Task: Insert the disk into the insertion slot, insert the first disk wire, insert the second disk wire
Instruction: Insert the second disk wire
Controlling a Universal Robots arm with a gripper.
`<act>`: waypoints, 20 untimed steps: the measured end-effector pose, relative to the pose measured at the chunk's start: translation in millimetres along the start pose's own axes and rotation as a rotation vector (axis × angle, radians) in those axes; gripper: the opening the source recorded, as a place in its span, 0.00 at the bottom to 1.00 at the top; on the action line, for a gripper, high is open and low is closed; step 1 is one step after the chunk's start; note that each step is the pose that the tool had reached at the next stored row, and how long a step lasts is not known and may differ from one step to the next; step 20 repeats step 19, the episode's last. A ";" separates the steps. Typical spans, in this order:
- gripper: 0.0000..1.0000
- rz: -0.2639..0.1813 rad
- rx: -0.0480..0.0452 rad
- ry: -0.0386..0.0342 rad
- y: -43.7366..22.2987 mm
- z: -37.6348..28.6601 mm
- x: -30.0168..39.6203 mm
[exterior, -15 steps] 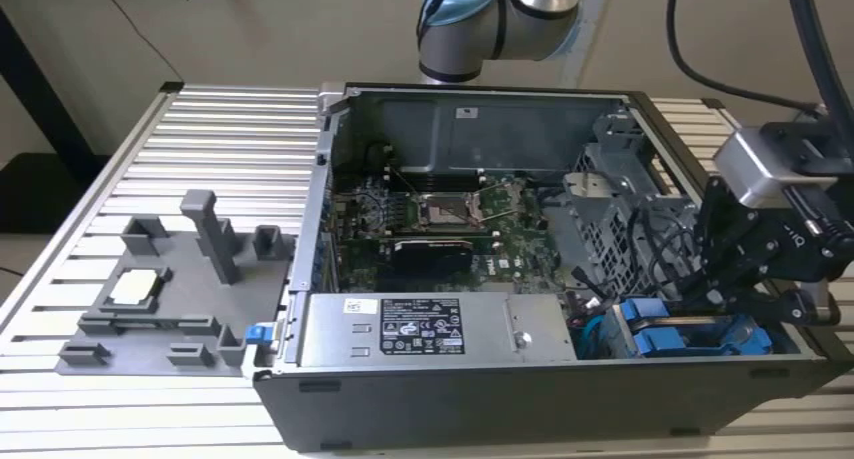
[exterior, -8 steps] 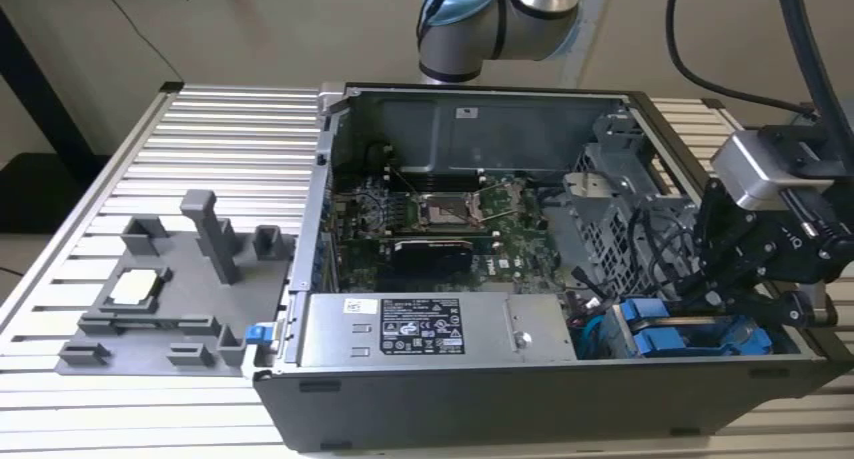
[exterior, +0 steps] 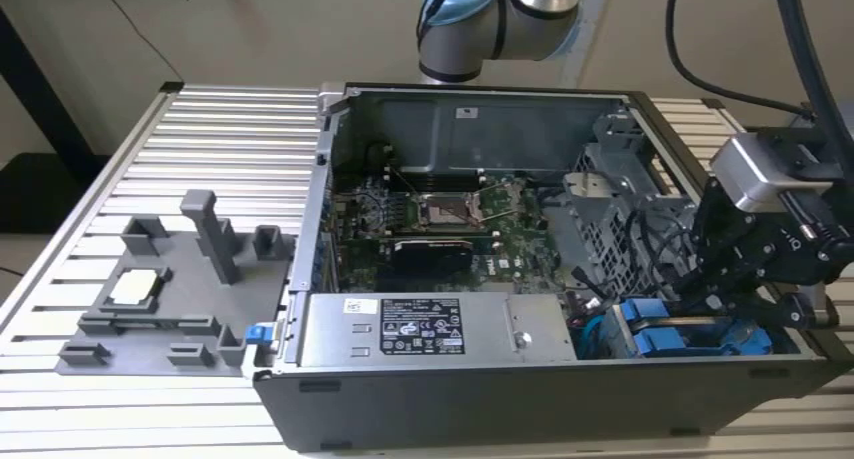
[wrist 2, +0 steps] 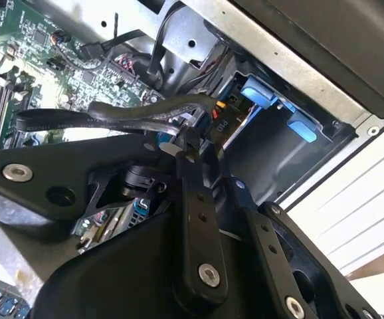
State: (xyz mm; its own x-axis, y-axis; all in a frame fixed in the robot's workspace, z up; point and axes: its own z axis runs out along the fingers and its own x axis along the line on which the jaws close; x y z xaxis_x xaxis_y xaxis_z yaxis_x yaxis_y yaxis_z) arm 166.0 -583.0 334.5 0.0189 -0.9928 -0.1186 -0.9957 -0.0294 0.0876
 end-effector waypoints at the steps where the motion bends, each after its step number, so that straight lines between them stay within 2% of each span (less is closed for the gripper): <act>1: 0.24 0.000 0.0000 -0.0002 0.2 -1.5 -0.2; 5: 0.24 0.000 0.0000 -0.0001 1.3 -14.0 -1.7; 11: 0.24 0.000 0.0000 -0.0001 3.7 -40.9 -4.9; 12: 0.24 0.000 0.0000 0.0002 3.9 -43.6 -5.2; 20: 0.24 0.000 0.0007 0.0001 3.9 -44.2 -5.3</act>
